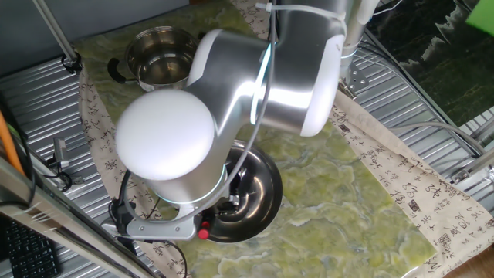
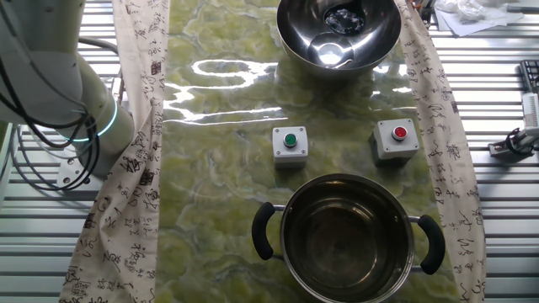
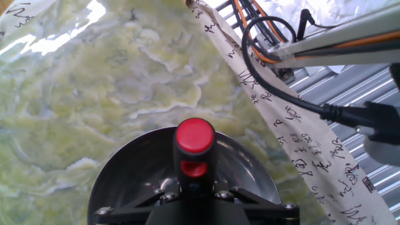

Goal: Scoop water with a large spoon from one bowl to another

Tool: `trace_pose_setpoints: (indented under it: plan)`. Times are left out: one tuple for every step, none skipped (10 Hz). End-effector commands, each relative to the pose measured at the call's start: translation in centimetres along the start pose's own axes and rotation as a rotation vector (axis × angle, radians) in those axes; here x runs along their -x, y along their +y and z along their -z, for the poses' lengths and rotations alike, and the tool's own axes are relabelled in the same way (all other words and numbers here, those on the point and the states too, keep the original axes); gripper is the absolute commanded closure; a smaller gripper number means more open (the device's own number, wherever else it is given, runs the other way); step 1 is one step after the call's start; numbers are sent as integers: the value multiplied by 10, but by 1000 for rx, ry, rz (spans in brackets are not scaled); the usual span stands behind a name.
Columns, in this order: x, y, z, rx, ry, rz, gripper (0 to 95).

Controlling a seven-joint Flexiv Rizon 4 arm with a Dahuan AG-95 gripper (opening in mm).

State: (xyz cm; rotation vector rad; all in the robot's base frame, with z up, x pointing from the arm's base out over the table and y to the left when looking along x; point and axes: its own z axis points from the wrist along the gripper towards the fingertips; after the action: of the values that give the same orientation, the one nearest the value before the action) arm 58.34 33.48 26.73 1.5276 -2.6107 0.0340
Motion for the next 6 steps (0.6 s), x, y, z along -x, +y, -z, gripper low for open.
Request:
trace_pose_setpoints:
  plan:
    - [0,0,0,2,-2,3,950]
    - [0,0,0,1,2,3,950]
    - [0,0,0,-2,11,7,950]
    - [0,0,0,-3,15,6,950]
    - [0,0,0,-5,13,8,950]
    - [0,-1,-1,-8,10,10,950]
